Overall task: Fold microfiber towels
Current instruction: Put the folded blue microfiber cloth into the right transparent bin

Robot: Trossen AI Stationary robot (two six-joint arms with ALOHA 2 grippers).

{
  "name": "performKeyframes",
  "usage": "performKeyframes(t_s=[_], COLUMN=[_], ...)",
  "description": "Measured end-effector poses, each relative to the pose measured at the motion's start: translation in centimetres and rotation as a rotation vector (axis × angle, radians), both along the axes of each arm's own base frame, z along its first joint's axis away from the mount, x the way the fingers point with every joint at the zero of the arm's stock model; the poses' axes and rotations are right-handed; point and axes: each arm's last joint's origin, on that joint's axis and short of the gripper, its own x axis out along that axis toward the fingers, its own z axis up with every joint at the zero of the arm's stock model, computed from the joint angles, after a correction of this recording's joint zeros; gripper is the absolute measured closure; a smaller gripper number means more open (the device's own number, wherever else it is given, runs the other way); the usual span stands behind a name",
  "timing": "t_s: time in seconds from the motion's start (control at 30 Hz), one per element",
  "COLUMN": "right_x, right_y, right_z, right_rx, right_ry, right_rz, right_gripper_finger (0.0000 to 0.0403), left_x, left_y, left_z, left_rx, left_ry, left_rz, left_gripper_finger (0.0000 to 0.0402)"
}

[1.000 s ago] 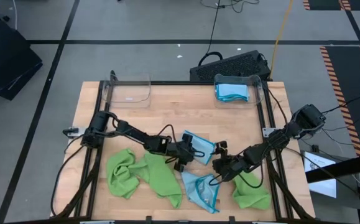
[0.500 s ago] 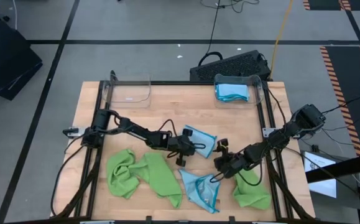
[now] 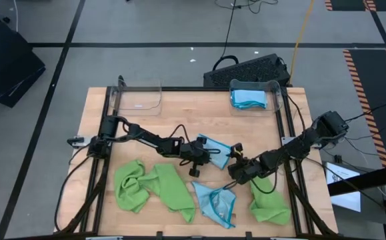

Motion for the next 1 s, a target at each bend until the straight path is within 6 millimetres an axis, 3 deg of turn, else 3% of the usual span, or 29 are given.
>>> performKeyframes(t_s=[0.47,1.0], right_x=[-0.2,-1.8], right_y=[-1.2,-1.9], right_z=[-1.3,-2.8], right_rx=[0.03,0.002], right_ry=[-0.035,-0.101], right_rz=[0.121,0.1], right_gripper_finger=[0.0186,0.0174], left_x=[0.2,0.6], left_y=[0.1,0.4], left_z=[0.5,1.2], left_rx=[-0.049,-0.142], left_ry=[-0.038,-0.095], left_rz=[0.033,0.004], left_gripper_finger=[0.0392,0.0391])
